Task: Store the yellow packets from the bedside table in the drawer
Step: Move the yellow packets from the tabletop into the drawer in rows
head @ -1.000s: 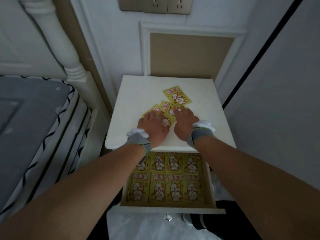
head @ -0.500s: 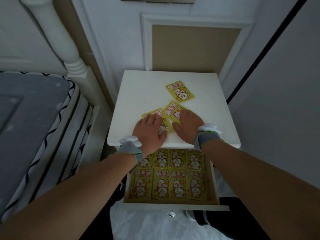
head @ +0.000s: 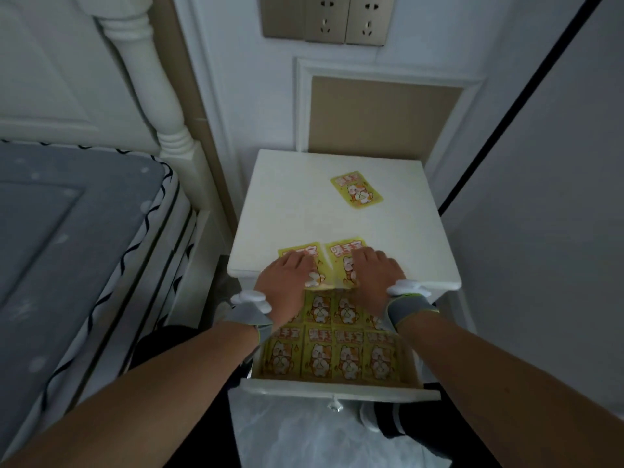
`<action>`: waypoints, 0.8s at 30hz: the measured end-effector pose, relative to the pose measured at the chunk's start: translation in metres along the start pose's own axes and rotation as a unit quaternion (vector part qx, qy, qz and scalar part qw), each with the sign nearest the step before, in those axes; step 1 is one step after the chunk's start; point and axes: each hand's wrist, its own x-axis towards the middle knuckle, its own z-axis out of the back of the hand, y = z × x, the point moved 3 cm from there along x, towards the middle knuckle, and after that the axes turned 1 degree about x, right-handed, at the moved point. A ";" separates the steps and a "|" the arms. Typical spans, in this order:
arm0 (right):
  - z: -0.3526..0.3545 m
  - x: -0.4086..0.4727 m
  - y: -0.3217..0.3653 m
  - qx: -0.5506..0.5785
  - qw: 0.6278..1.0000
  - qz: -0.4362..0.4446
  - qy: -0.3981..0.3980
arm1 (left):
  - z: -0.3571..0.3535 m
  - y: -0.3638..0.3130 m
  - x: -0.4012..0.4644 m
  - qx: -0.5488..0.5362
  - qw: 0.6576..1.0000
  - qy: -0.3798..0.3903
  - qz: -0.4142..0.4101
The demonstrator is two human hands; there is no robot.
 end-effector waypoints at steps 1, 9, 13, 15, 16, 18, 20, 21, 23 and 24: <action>0.001 -0.007 0.002 -0.009 1.000 0.000 -0.015 | 0.001 -0.003 -0.007 -0.012 1.000 -0.013 -0.001; -0.004 -0.042 0.019 0.018 0.999 0.023 -0.022 | 0.003 -0.007 -0.048 -0.002 0.998 0.049 -0.031; -0.047 -0.055 0.024 0.043 0.994 0.003 0.102 | -0.020 -0.009 -0.073 0.045 0.983 0.177 0.006; -0.069 -0.060 0.025 0.053 0.986 -0.026 0.154 | -0.033 -0.003 -0.078 0.081 0.976 0.201 0.008; -0.079 -0.060 0.027 0.057 0.983 -0.035 0.172 | -0.039 0.000 -0.077 0.092 0.973 0.210 0.010; -0.088 -0.059 0.031 0.066 0.982 -0.050 0.172 | -0.049 0.003 -0.070 0.093 0.969 0.228 0.008; -0.095 -0.055 0.037 0.055 0.984 -0.042 0.162 | -0.055 0.003 -0.066 0.095 0.969 0.228 -0.010; -0.097 -0.052 0.040 0.047 0.986 -0.029 0.156 | -0.059 0.004 -0.063 0.098 0.969 0.225 -0.019; -0.104 -0.043 0.044 0.044 0.986 -0.020 0.159 | -0.075 0.011 -0.057 0.106 0.965 0.237 -0.019; -0.106 -0.043 0.047 0.048 0.984 -0.019 0.168 | -0.083 0.015 -0.060 0.117 0.962 0.246 -0.025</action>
